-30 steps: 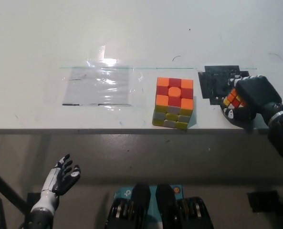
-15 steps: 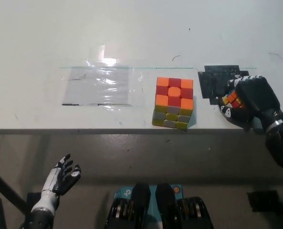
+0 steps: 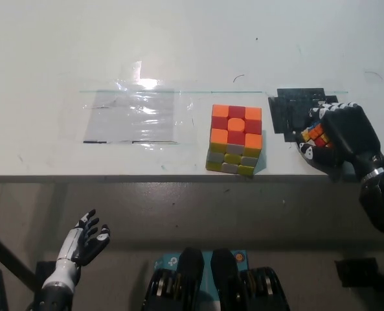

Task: The robot uses its right hand to pick up the small cube kept on the middle on the desk and place it on the bigger cube kept next to it

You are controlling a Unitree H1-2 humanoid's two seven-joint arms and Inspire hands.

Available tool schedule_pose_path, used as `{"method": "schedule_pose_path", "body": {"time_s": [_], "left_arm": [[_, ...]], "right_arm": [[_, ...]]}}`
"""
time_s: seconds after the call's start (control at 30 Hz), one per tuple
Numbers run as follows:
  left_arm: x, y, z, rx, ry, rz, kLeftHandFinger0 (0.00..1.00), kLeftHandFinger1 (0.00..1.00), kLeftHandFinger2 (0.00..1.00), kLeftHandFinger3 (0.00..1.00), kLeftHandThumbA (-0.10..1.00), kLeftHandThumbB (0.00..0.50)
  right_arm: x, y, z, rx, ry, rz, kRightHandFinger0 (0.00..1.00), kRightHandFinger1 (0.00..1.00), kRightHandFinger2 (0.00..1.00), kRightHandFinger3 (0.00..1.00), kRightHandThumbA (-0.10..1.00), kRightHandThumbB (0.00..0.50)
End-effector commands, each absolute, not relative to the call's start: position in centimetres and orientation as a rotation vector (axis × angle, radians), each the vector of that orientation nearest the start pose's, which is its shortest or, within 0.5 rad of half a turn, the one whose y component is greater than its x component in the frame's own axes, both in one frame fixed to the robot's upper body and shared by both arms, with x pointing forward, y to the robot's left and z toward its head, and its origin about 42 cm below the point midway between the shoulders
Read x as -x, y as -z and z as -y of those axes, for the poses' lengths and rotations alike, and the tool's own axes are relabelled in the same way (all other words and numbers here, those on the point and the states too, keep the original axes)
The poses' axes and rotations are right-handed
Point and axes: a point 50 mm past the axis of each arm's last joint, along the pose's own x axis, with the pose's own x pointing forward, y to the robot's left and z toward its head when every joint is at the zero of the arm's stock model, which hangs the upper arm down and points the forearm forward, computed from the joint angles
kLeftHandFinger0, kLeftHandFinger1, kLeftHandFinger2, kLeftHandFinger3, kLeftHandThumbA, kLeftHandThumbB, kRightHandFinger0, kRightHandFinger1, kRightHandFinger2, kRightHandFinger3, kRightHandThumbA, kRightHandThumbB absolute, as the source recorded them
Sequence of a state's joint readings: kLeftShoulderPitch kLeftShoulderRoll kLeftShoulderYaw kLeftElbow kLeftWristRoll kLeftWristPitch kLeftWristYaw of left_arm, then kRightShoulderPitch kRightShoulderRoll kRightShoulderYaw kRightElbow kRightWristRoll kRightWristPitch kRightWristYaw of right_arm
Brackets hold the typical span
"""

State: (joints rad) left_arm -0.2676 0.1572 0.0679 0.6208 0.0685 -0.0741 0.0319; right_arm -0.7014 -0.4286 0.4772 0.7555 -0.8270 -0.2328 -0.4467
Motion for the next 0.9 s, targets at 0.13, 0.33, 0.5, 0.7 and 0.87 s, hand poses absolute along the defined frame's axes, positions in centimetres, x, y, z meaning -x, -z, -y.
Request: {"method": "schedule_pose_path", "body": {"time_s": [0.13, 0.33, 0.5, 0.7, 0.87], "left_arm": [[-35.6, -3.6, -29.0, -0.224, -0.084, -0.217, 1.0, 1.0, 1.0, 1.0, 0.39, 0.254], [-35.4, -3.6, -29.1, -0.237, -0.08, -0.223, 1.0, 1.0, 1.0, 1.0, 0.4, 0.251], [-35.4, -3.5, -29.1, -0.234, -0.081, -0.232, 1.0, 1.0, 1.0, 1.0, 0.39, 0.257], [-35.4, -3.5, -29.1, -0.226, -0.085, -0.235, 1.0, 1.0, 1.0, 1.0, 0.39, 0.266], [-35.3, -3.2, -29.0, -0.232, -0.08, -0.24, 1.0, 1.0, 1.0, 1.0, 0.4, 0.266]], "right_arm": [[-48.9, -23.0, 25.8, 1.345, -0.043, 0.656, 0.0, 0.21, 0.54, 0.3, -0.1, 0.135], [-48.8, -26.6, 25.1, 1.33, -0.033, 0.754, 0.0, 0.22, 0.52, 0.35, -0.1, 0.175], [-48.8, -28.8, 24.4, 1.298, -0.026, 0.816, 0.0, 0.16, 0.46, 0.36, -0.1, 0.206], [-48.2, -30.3, 22.7, 1.249, -0.037, 0.889, 0.0, 0.14, 0.47, 0.37, -0.1, 0.194], [-47.2, -30.8, 21.5, 1.229, -0.062, 0.898, 0.0, 0.18, 0.55, 0.45, -0.1, 0.225]]}}
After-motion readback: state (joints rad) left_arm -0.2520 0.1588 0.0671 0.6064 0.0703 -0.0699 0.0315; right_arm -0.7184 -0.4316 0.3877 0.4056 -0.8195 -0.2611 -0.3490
